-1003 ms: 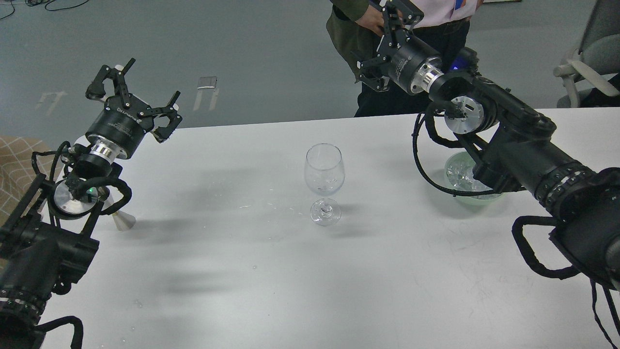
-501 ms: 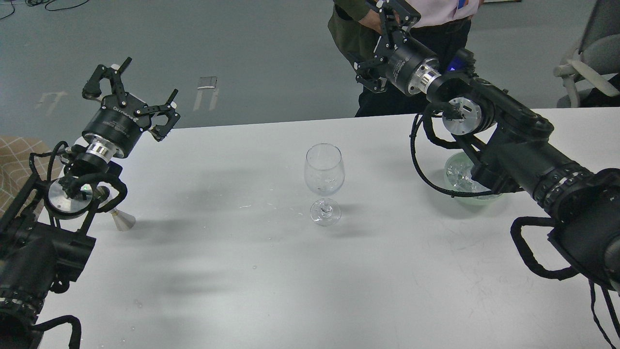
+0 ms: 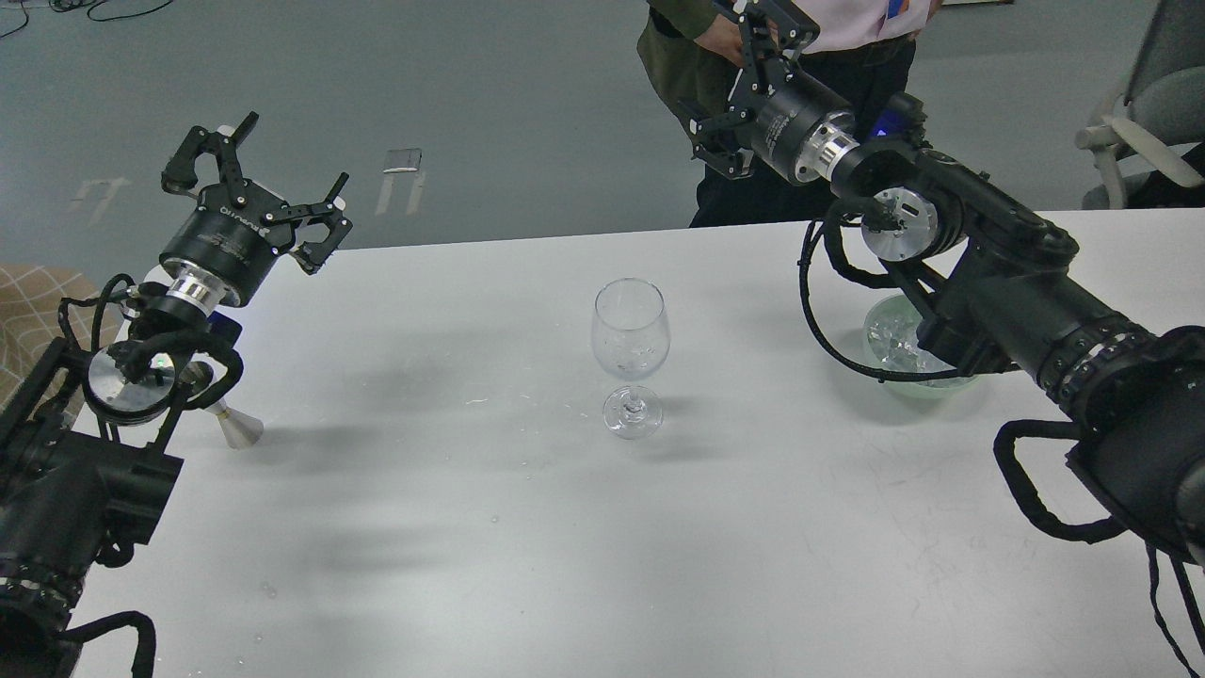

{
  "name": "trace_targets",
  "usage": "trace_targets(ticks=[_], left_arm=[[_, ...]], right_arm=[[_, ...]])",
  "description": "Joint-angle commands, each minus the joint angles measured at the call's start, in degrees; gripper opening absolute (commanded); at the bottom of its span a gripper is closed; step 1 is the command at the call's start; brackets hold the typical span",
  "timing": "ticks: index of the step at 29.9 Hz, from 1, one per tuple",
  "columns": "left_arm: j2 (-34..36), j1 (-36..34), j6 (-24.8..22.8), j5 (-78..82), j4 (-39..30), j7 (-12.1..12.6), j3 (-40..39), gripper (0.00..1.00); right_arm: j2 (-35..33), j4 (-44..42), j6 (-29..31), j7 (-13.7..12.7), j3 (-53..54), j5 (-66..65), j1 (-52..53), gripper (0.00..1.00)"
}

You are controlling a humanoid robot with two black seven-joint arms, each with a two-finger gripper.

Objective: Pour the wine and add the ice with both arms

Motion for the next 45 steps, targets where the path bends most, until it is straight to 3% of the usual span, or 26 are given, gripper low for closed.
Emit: trace_targets(ticks=[1, 9, 16, 22, 26, 28, 30, 32, 36, 45], left_arm=[[0.3, -0.1, 0.0, 0.2, 0.0, -0.1, 0.0, 0.98], [2.5, 0.3, 0.0, 0.4, -2.6, -0.2, 0.8, 0.98], [10.0, 3.8, 2.5, -0.5, -10.3, 0.6, -0.2, 0.98], [19.5, 14.9, 3.5, -11.4, -20.3, 2.2, -2.8, 0.98], [22.7, 26.8, 6.3, -16.9, -27.8, 3.3, -9.6, 0.97], [22.6, 30.6, 6.3, -17.8, -29.6, 4.5, -12.0, 0.97], [21.6, 37.8, 7.3, -21.0, -33.5, 8.6, -16.5, 0.95], [20.0, 41.9, 10.0, -23.9, -35.8, 10.0, -18.3, 0.95], [16.2, 46.2, 11.5, -24.4, -36.4, 10.3, -19.4, 0.96], [9.6, 48.2, 12.7, -24.3, -36.4, 10.2, -21.4, 0.96]], right_arm=[[0.1, 0.0, 0.1, 0.0, 0.0, -0.1, -0.1, 1.0], [-0.1, 0.1, 0.0, 0.0, 0.0, -0.1, 0.0, 1.0], [-0.4, 0.1, 0.1, 0.0, -0.1, -0.1, -0.2, 1.0], [-0.4, 0.2, 0.0, 0.0, -0.1, -0.1, -0.4, 1.0], [-0.4, 0.1, 0.0, 0.0, -0.1, -0.2, -0.4, 1.0], [-0.4, 0.1, 0.0, 0.0, -0.2, -0.2, -0.4, 1.0], [-0.2, 0.0, 0.0, 0.0, -0.3, -0.2, -0.4, 1.0], [-0.2, 0.0, 0.0, 0.0, -0.3, -0.3, -0.4, 1.0], [-0.2, 0.0, -0.1, 0.0, -0.3, -0.2, -0.5, 1.0], [-0.1, -1.0, 0.1, 0.0, -0.4, -0.3, -0.4, 1.0]])
